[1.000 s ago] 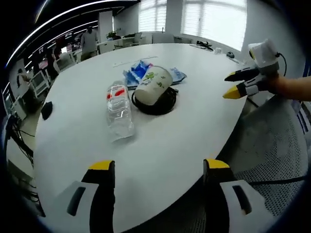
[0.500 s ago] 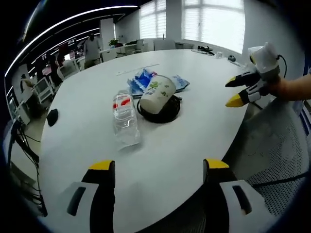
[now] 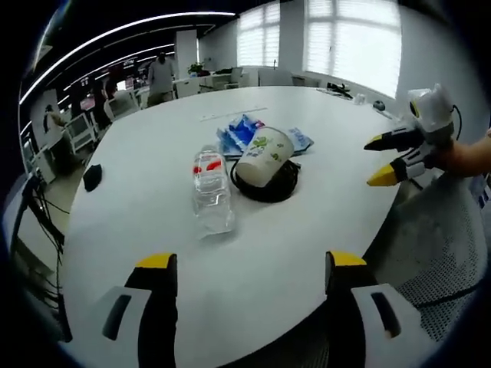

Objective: Arrange the tabletop items into an orderly group along one side of the table until the central work area is clear of visible clutter.

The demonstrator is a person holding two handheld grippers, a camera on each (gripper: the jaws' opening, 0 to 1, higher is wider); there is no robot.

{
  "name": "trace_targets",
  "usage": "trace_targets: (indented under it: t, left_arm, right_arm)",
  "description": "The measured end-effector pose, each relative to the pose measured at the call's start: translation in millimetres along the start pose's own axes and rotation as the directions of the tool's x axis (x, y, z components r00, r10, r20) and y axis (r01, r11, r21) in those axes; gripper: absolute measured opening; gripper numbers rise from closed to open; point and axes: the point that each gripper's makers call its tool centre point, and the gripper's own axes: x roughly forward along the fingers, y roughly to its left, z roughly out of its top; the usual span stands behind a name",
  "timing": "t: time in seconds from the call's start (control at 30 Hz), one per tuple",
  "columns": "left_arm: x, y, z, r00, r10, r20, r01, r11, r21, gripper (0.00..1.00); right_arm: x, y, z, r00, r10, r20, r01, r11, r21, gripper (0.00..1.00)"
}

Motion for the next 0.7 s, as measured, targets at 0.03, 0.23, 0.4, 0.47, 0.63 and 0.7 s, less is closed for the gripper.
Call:
trace_targets:
  t: [0.03,0.23,0.4,0.47,0.63,0.7]
  left_arm:
    - [-0.7,-1.1,0.1,1.0,0.001,0.0,-0.001,1.0,-0.004,0.81]
    - [-0.9,11.1,9.6,1.0,0.016,0.018,-0.015,0.998,-0.057,0.79]
    - [14.6,38.9,30.0,0.999,0.021,0.04,-0.014,0.988,-0.154,0.79]
    - [15.4,43.2,42.6,0.998,0.027,0.064,-0.017,0.989,-0.145,0.77]
    - [25.8,54.1,69.1,0.996,0.017,0.086,-0.004,0.989,-0.147,0.78]
    - [32.8,55.6,78.5,0.997,0.007,0.075,0.002,0.992,-0.122,0.78]
  right_arm:
    - [2.0,-2.6,-3.6,1.0,-0.009,-0.024,0.009,1.0,0.002,0.65]
    - [3.8,-14.6,-7.5,0.999,-0.032,-0.017,0.033,0.997,0.067,0.64]
    - [-4.3,-14.1,1.2,0.999,-0.053,0.014,0.052,0.997,0.053,0.64]
    - [-4.7,-13.1,-0.8,0.998,-0.056,0.013,0.055,0.997,0.049,0.63]
    - [-3.0,-9.8,-8.5,0.998,-0.03,-0.049,0.032,0.998,0.045,0.63]
    - [-3.1,-8.5,-4.4,0.999,-0.025,-0.029,0.026,0.998,0.051,0.62]
